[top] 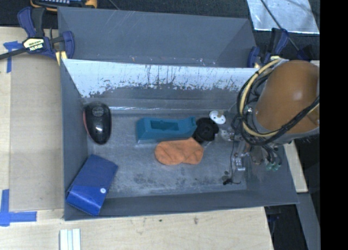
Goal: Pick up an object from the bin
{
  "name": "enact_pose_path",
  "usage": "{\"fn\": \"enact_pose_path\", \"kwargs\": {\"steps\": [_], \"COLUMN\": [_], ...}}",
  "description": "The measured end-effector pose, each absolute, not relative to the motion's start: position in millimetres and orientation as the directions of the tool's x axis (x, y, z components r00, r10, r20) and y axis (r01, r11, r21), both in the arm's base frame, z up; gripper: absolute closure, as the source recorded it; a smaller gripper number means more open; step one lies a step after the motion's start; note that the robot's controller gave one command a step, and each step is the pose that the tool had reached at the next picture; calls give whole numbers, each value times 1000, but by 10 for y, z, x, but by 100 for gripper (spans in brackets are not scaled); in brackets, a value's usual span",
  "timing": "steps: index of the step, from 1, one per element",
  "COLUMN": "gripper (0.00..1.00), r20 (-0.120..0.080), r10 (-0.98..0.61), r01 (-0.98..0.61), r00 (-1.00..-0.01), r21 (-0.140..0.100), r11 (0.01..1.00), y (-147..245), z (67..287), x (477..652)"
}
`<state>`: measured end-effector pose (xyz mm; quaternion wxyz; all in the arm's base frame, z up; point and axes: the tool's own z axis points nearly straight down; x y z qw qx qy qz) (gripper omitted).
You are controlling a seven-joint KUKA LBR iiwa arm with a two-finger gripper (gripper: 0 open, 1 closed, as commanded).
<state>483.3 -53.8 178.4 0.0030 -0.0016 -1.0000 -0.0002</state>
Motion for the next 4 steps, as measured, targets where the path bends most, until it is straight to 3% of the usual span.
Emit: {"fn": "enact_pose_path", "kwargs": {"steps": [1,2,3,4], "gripper": [0,0,0,100], "r20": [-3,-9,4,-10], "r10": [1,66,-22,53], "r01": [1,66,-22,53], "r00": [-1000,-998,-1000,-999], "r21": [0,0,1,-1], "r11": [1000,998,1000,999], "y": [-537,-152,-190,16], "z": [1826,1257,1037,726], "x": [4852,4990,5479,5945]}}
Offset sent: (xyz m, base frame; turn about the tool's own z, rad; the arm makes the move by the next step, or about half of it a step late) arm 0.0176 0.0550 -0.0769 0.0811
